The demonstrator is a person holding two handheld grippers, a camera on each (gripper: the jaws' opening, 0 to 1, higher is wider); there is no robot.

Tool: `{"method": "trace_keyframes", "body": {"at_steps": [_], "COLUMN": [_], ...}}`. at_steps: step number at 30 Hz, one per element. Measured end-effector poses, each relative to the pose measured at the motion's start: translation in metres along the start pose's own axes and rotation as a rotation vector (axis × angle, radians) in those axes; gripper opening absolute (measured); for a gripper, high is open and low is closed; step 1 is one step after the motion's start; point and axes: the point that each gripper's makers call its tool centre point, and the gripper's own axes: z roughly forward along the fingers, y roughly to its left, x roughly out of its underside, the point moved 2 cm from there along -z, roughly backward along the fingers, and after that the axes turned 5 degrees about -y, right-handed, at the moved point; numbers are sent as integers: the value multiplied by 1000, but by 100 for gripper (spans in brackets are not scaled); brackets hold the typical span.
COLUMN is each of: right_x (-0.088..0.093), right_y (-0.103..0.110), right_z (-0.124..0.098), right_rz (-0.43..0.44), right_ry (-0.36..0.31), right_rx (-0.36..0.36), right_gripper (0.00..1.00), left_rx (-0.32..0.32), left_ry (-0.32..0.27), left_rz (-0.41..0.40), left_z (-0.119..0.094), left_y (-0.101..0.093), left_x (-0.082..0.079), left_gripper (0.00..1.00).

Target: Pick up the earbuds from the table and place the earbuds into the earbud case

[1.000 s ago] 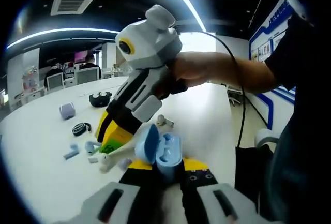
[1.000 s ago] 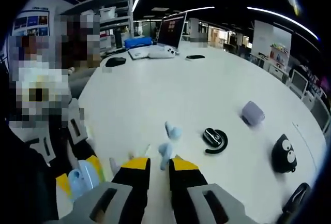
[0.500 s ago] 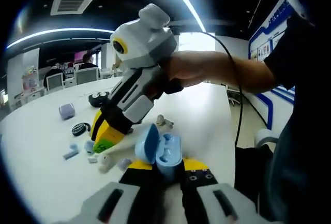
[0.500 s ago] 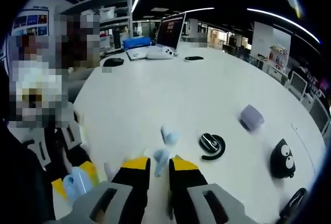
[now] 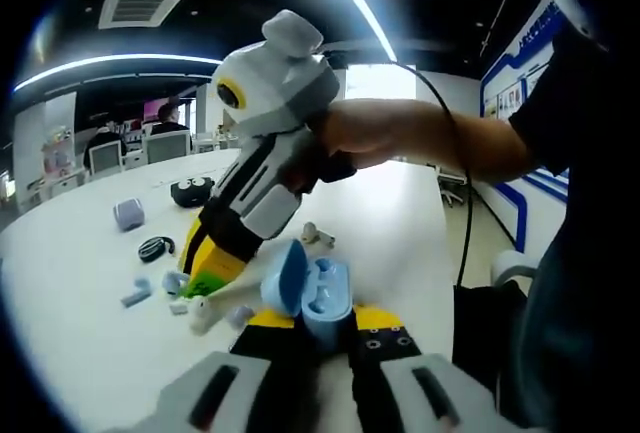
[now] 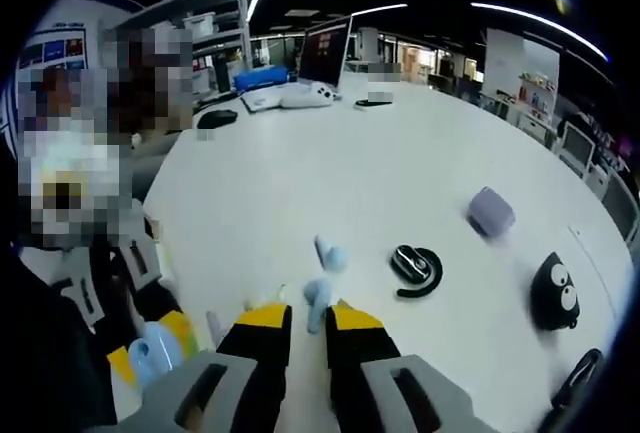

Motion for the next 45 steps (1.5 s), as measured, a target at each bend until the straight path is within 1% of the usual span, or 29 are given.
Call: {"method": "trace_keyframes", "body": {"at_steps": [6,12,14,15,16,17,19,21,23,25,29,31,32,33,34,35,37,40,45], "right_x": [1,-7,-11,-12,-11,-11,-12,-24,-31,-29,-15,-12,-8,-6,-4,-5,-7,-8,-11], "right_y": [4,-6,-9,-10,-9,-8,-11,-9,-6,-4,-3,-5,-6,-7,-6,-12,-15,-12,-1], "right_z": [0,0,2,3,3,4,3,2,2,2,2,3,2,2,3,4,10,15,19], "right_rz": [4,1,-3,-6,-2,12,59,92,140,170,196,201,200,198,214,220,247,260,279], "right_ry": [3,1,15,35,72,98,175,203,251,337,549,608,666,698,728,755,773,791,795], "right_rx": [-6,13,12,2,-24,-39,-69,-116,-160,-201,-257,-259,-265,-268,-265,-276,-281,-276,-253], "right_gripper": [13,13,13,13,14,14,15,16,16,16,15,15,15,15,15,15,15,14,13], "left_rx": [-2,-3,-3,-4,-3,-2,1,2,2,3,2,4,4,3,2,1,0,-2,-2], "left_ry": [0,0,-1,-2,-1,0,1,-2,-5,-6,-3,-3,-3,-3,-4,-5,-7,-8,-9], "left_rz": [0,-1,0,-1,0,0,-1,-3,-5,-4,9,14,16,17,18,20,23,27,31], "left_z": [0,1,1,1,1,1,1,0,0,0,1,1,1,1,1,1,1,1,0], "left_y": [0,0,0,0,0,0,-1,-1,-1,-1,-1,-2,-2,-2,-2,-2,-2,-2,-2], "left_x": [0,0,0,0,0,0,0,0,0,0,0,0,0,0,0,0,0,0,0], "left_gripper": [19,19,19,19,19,19,19,19,19,19,19,19,19,19,19,19,19,19,19]}}
